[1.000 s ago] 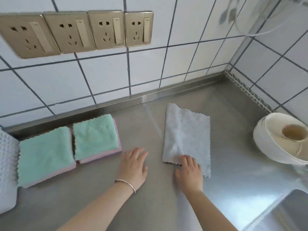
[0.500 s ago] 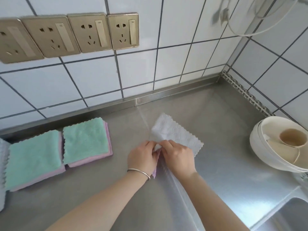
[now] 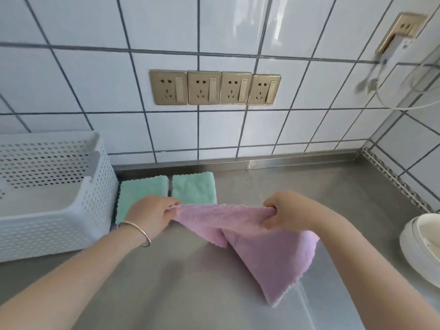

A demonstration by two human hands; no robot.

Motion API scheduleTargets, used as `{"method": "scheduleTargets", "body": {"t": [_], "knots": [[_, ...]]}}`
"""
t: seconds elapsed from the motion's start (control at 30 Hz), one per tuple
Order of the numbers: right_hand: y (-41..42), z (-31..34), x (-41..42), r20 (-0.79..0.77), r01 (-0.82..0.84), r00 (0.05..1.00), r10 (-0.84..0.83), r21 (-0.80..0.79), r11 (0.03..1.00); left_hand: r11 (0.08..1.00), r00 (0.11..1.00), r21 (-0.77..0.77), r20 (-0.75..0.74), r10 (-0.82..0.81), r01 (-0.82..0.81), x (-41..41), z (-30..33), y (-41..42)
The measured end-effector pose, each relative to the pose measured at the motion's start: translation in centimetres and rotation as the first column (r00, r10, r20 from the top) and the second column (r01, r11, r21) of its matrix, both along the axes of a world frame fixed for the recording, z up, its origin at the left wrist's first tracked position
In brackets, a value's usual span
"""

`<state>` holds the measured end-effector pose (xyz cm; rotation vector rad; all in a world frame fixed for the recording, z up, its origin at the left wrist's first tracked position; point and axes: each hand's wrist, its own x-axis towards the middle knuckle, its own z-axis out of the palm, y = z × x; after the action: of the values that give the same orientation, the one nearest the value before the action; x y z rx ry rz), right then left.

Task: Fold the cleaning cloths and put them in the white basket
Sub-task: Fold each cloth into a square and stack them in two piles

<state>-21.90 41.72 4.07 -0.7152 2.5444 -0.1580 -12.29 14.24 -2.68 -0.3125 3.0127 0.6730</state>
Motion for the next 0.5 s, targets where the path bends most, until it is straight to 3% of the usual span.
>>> {"method": "scheduleTargets", "body": {"t": [0.07, 0.17, 0.27, 0.4, 0.5], "knots": [[-1.6, 0.3, 0.3, -0.115, -0.018, 0.993, 0.034, 0.134, 0.991, 0.996, 0.997, 0.062, -0.036, 0.069, -0.066, 1.5, 1.9, -2.8], [-4.0, 1.4, 1.0, -0.271, 0.026, 0.963, 0.011, 0.133, 0.991, 0.991, 0.988, 0.089, -0.110, 0.111, -0.102, 3.0, 4.7, -6.0], [-6.2, 2.9, 2.3, -0.450, 0.054, 0.892, -0.054, -0.013, 0.998, 0.985, 0.970, 0.100, -0.189, 0.156, -0.139, 4.8, 7.4, -8.7], [-8.2, 4.1, 5.0, -0.558, -0.029, 0.818, -0.142, -0.286, 0.958, 0.980, 0.910, 0.095, -0.364, 0.199, -0.177, 8.6, 10.3, -10.8], [-8.3, 3.8, 7.3, -0.590, -0.079, 0.796, -0.135, -0.323, 0.943, 0.992, 0.930, 0.082, -0.348, 0.117, -0.094, 12.3, 10.6, -10.9]]}}
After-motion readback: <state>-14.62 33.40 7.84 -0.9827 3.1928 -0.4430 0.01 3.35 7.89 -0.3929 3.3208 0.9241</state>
